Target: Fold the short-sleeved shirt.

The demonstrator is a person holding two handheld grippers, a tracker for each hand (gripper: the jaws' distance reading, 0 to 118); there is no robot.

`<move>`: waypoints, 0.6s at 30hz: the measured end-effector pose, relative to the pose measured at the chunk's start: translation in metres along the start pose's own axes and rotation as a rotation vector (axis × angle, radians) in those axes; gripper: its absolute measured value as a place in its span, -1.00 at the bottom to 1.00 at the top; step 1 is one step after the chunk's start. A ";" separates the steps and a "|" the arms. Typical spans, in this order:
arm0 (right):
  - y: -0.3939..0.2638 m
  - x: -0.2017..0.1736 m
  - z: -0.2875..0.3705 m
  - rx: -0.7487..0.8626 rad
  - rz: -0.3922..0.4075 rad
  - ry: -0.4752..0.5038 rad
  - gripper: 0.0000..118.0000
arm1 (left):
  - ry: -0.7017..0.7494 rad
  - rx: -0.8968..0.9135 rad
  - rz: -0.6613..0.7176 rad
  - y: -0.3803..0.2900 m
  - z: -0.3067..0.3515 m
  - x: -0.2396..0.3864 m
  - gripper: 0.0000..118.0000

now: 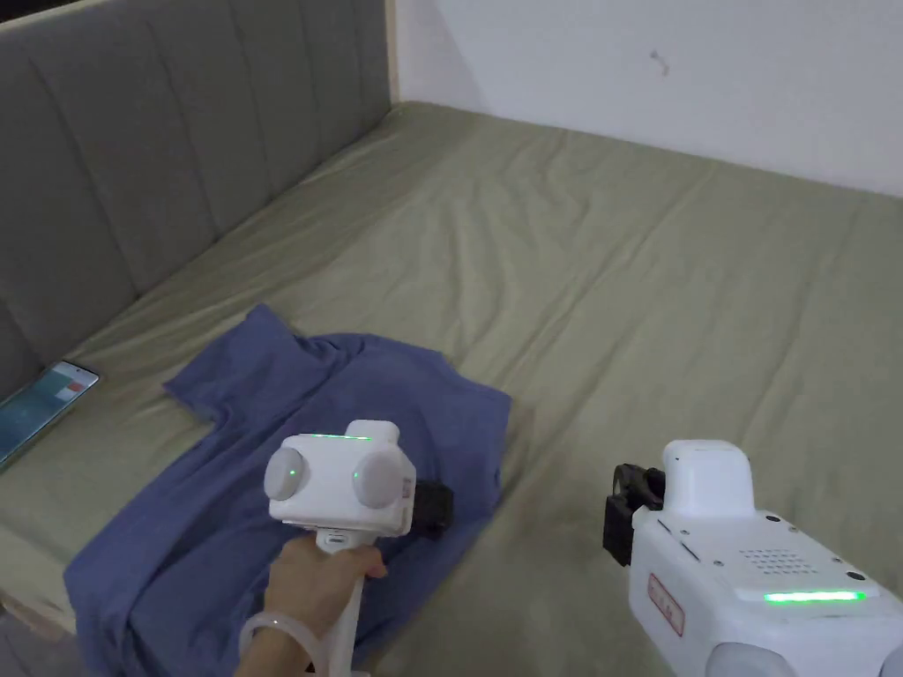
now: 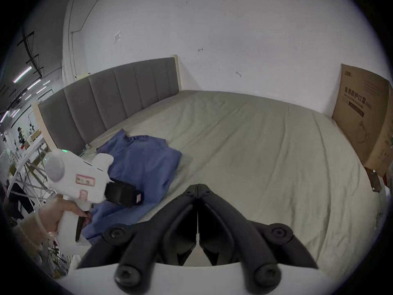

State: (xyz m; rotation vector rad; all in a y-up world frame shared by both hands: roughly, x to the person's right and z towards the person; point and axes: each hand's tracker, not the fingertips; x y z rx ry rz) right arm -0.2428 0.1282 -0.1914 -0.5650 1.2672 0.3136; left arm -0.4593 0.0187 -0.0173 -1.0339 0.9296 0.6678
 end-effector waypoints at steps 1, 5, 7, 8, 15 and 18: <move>-0.001 0.001 -0.002 -0.012 -0.005 -0.003 -1.00 | 0.004 0.060 -0.029 -0.001 0.002 0.004 0.87; -0.005 0.003 -0.008 -0.041 -0.040 -0.004 -1.00 | -0.002 0.067 0.014 0.003 0.023 -0.003 0.16; -0.007 0.001 -0.008 -0.046 -0.041 -0.003 -1.00 | 0.019 0.085 0.039 0.004 0.031 -0.014 -0.67; -0.008 0.000 -0.008 -0.049 -0.039 -0.001 -1.00 | 0.023 0.081 0.054 0.005 0.032 -0.019 -0.92; -0.013 0.002 0.004 -0.049 -0.024 0.008 -1.00 | -0.240 0.096 0.372 0.004 0.045 -0.072 -0.92; -0.013 0.013 0.011 -0.042 -0.067 -0.007 -1.00 | -0.219 0.139 0.287 0.011 0.068 -0.068 -0.92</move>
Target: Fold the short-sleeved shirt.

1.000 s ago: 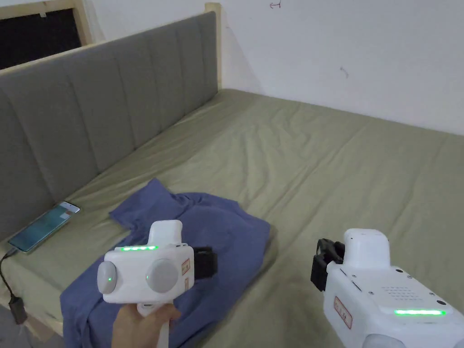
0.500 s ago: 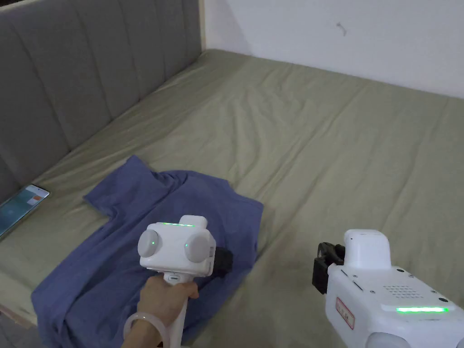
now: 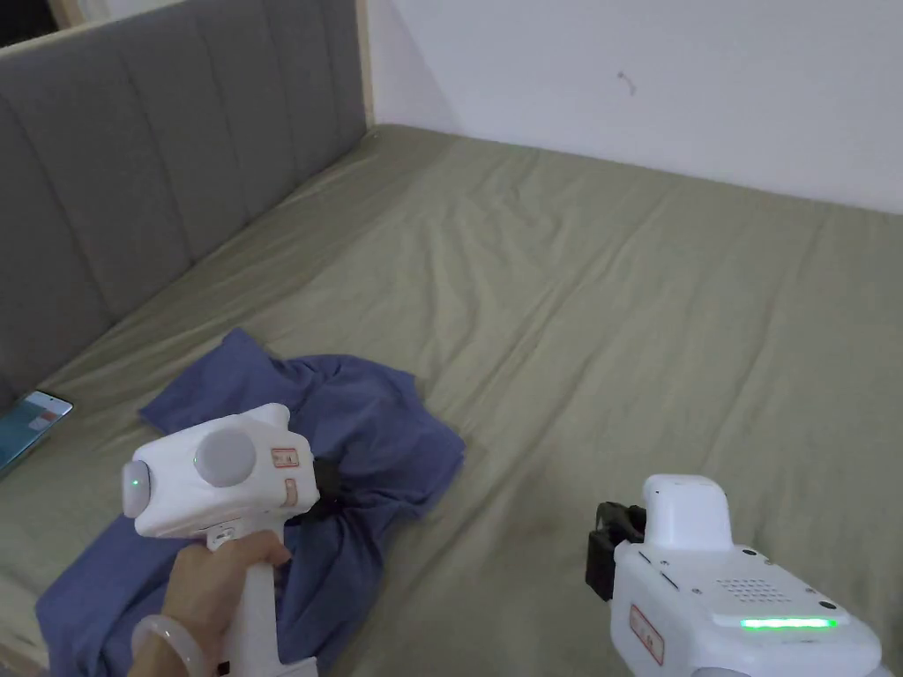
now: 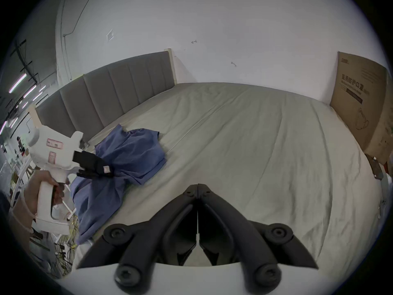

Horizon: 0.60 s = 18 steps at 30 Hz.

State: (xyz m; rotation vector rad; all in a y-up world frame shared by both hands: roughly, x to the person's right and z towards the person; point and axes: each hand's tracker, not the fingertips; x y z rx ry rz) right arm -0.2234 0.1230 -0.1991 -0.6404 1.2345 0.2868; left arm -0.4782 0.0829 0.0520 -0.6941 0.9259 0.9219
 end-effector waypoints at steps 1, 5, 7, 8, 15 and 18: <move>0.000 0.004 0.003 0.005 -0.015 -0.005 -1.00 | 0.023 0.015 -0.031 0.003 0.008 0.008 -0.92; 0.003 0.023 0.022 0.041 -0.043 -0.037 -1.00 | -0.045 0.089 -0.060 0.023 0.043 0.044 -0.92; 0.003 0.037 0.033 0.068 -0.078 -0.057 -1.00 | -0.091 0.123 -0.109 0.031 0.059 0.071 -0.92; 0.004 0.044 0.039 0.079 -0.098 -0.078 -1.00 | -0.107 0.135 -0.156 0.034 0.066 0.092 -0.92; 0.001 0.109 0.103 0.181 -0.202 -0.221 -1.00 | -0.375 0.163 -0.353 0.025 0.098 0.244 -0.92; -0.005 0.142 0.141 0.228 -0.239 -0.318 -1.00 | -0.515 0.156 -0.448 -0.002 0.108 0.319 -0.92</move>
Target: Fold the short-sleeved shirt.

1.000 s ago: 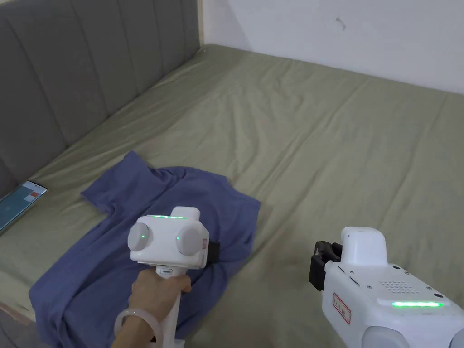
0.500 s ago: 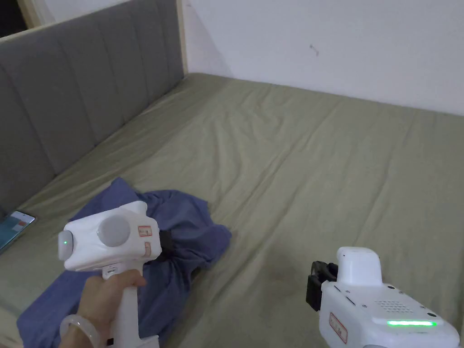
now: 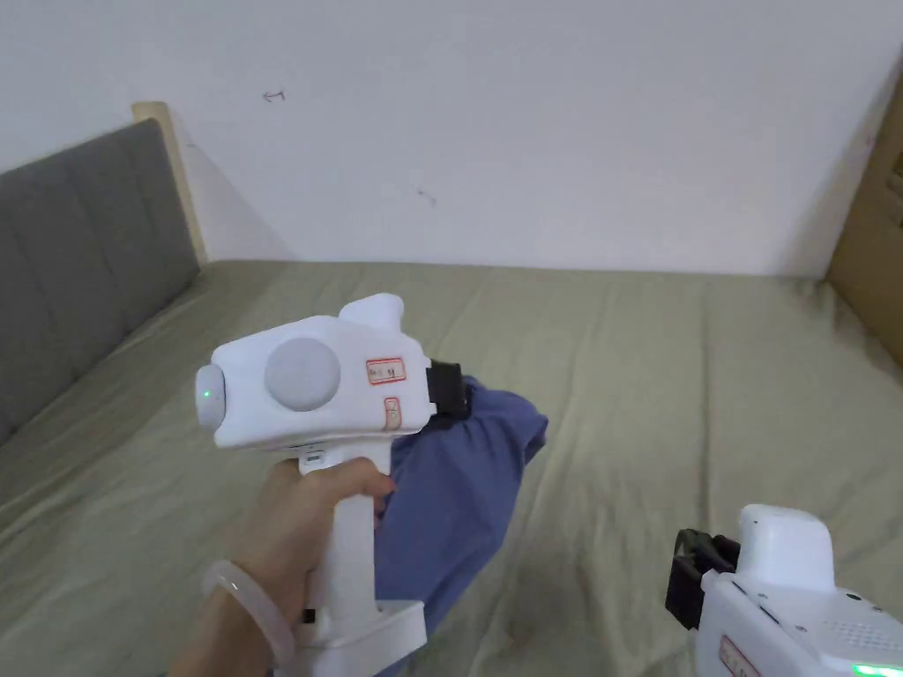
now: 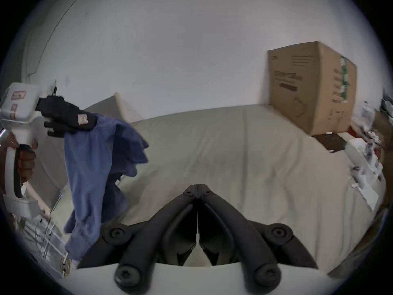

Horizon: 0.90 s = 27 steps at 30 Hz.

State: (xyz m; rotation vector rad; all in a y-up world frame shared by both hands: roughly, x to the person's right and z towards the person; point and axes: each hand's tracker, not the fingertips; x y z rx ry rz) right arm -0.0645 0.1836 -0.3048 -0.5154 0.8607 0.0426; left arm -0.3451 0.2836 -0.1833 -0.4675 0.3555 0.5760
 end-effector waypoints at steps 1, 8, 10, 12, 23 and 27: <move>0.003 0.014 0.008 0.007 -0.008 -0.042 -1.00 | -0.059 -0.013 -0.038 -0.002 -0.008 0.022 -0.92; 0.005 0.101 0.057 0.041 -0.095 -0.244 -1.00 | -0.194 -0.239 -0.265 -0.103 -0.092 0.134 -0.92; -0.002 0.117 0.066 0.029 -0.082 -0.305 -1.00 | -0.179 -0.374 -0.292 -0.163 -0.123 0.136 -0.92; -0.009 0.129 0.070 0.007 -0.081 -0.311 -1.00 | -0.172 -0.566 -0.313 -0.223 -0.147 0.129 -0.92; -0.038 0.134 0.058 -0.092 -0.132 -0.316 -1.00 | -0.194 -0.651 -0.203 -0.268 -0.143 0.097 -0.10; -0.036 0.120 0.051 -0.104 -0.085 -0.275 -1.00 | -0.170 -0.578 -0.186 -0.251 -0.123 0.094 0.63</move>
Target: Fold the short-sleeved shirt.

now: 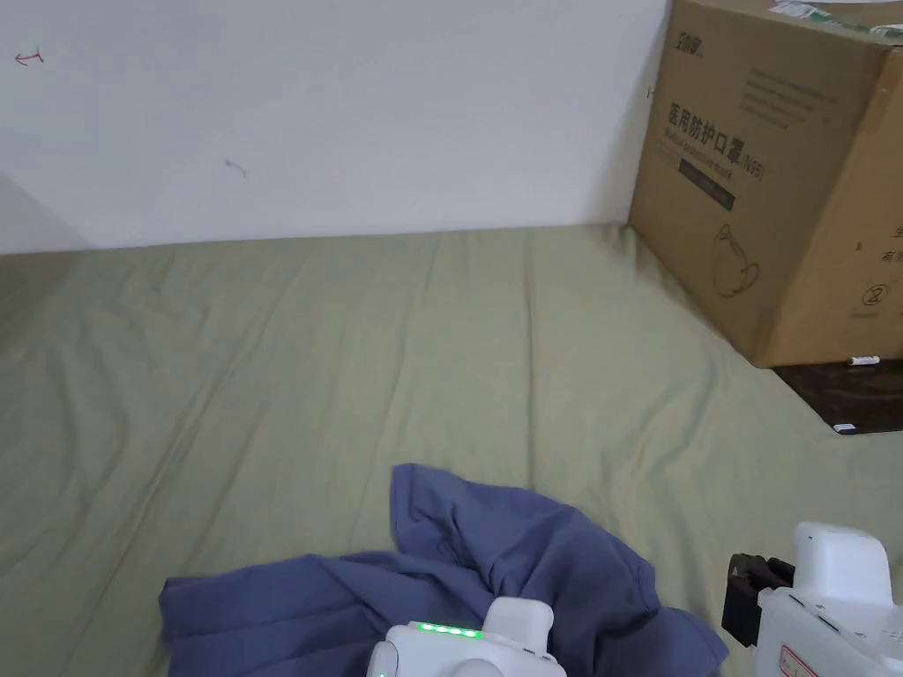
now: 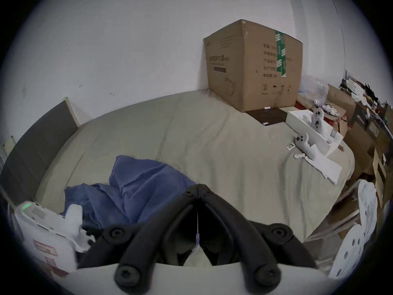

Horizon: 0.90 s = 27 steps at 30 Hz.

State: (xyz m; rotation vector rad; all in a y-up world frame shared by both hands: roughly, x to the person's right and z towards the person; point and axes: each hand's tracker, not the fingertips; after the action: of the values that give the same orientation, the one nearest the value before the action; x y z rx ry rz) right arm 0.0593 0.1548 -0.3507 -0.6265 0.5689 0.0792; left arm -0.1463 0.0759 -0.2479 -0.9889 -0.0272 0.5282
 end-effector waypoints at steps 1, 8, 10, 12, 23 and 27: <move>0.002 -0.006 -0.002 -0.004 0.007 0.007 -1.00 | 0.014 0.035 -0.010 0.002 0.012 -0.002 0.66; 0.001 -0.043 -0.008 -0.018 0.078 0.104 -1.00 | 0.237 0.253 0.051 -0.006 0.100 -0.061 -0.50; -0.004 -0.052 -0.012 -0.043 0.096 0.141 -1.00 | 0.318 0.221 0.111 -0.026 0.104 -0.089 -0.98; -0.011 -0.061 -0.016 -0.065 0.107 0.152 -1.00 | 0.308 0.177 0.211 -0.050 0.107 -0.123 -1.00; -0.002 -0.093 -0.056 -0.124 0.152 0.172 -1.00 | 0.451 0.298 0.374 -0.012 0.161 -0.230 0.75; 0.005 -0.100 -0.071 -0.128 0.155 0.170 -1.00 | 0.517 0.338 0.431 0.032 0.168 -0.276 0.84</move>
State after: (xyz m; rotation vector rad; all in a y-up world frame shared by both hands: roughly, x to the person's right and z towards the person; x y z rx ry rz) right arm -0.0601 0.1277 -0.3472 -0.7170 0.7816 0.2111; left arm -0.4440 0.1018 -0.1208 -0.7724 0.7289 0.6295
